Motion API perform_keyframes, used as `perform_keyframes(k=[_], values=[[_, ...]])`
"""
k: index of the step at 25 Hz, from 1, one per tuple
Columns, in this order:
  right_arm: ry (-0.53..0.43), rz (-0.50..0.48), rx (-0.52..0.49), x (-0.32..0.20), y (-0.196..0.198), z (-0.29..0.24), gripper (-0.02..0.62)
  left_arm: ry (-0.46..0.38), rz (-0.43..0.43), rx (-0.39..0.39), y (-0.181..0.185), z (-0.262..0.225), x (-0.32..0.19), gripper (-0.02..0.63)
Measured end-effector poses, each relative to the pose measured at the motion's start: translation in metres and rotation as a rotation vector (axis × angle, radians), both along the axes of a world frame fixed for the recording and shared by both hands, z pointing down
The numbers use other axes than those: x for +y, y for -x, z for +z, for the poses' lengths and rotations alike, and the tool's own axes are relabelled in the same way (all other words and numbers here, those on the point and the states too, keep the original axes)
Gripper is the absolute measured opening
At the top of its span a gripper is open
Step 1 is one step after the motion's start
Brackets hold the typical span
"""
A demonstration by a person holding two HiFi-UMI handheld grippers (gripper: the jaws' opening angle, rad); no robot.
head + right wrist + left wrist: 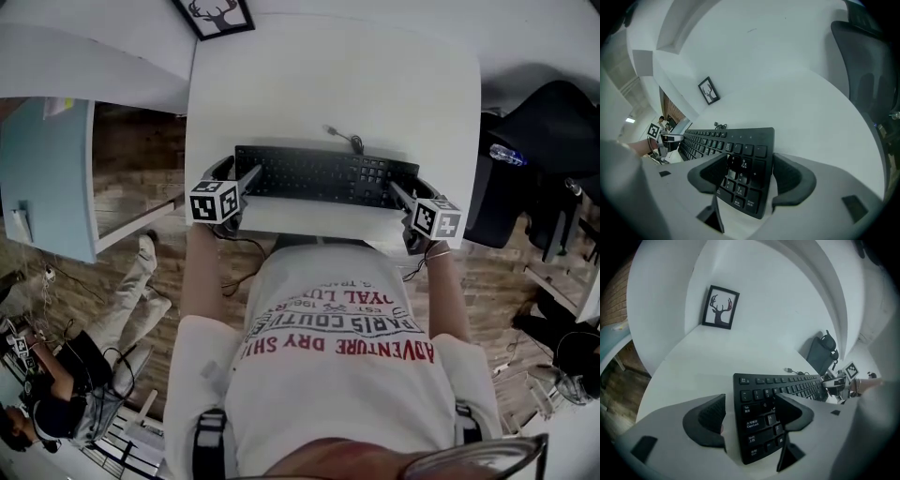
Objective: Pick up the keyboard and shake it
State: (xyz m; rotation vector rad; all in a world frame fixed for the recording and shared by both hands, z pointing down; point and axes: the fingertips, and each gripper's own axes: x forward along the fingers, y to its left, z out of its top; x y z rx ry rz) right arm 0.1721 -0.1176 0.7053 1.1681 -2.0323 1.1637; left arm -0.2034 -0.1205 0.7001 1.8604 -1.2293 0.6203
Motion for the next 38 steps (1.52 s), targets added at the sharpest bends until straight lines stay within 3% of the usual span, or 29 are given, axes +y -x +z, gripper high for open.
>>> perform_keyframes(k=[4, 10, 13, 19, 23, 30, 38], values=[[0.038, -0.007, -0.04, 0.0, -0.001, 0.002, 0.296, 0.02, 0.059, 0.085, -0.01, -0.001, 0.0, 0.295], [0.027, -0.034, -0.069, -0.002, 0.007, 0.003, 0.296, -0.001, 0.161, 0.202, -0.008, 0.0, 0.001, 0.298], [0.042, -0.055, -0.09, -0.002, 0.006, 0.002, 0.296, 0.01, 0.218, 0.192, -0.011, 0.001, 0.003, 0.307], [0.045, -0.051, -0.073, -0.006, 0.005, 0.005, 0.296, -0.004, 0.189, 0.157, -0.011, 0.004, -0.001, 0.307], [0.054, -0.041, -0.073, -0.005, 0.003, 0.003, 0.288, 0.003, 0.134, 0.19, -0.011, 0.001, -0.003, 0.304], [-0.018, -0.058, -0.062, -0.008, 0.004, -0.027, 0.272, -0.104, 0.098, 0.173, -0.009, -0.021, -0.004, 0.29], [-0.25, -0.052, -0.045, -0.042, 0.002, -0.097, 0.272, -0.322, 0.136, 0.122, -0.011, -0.097, -0.044, 0.291]])
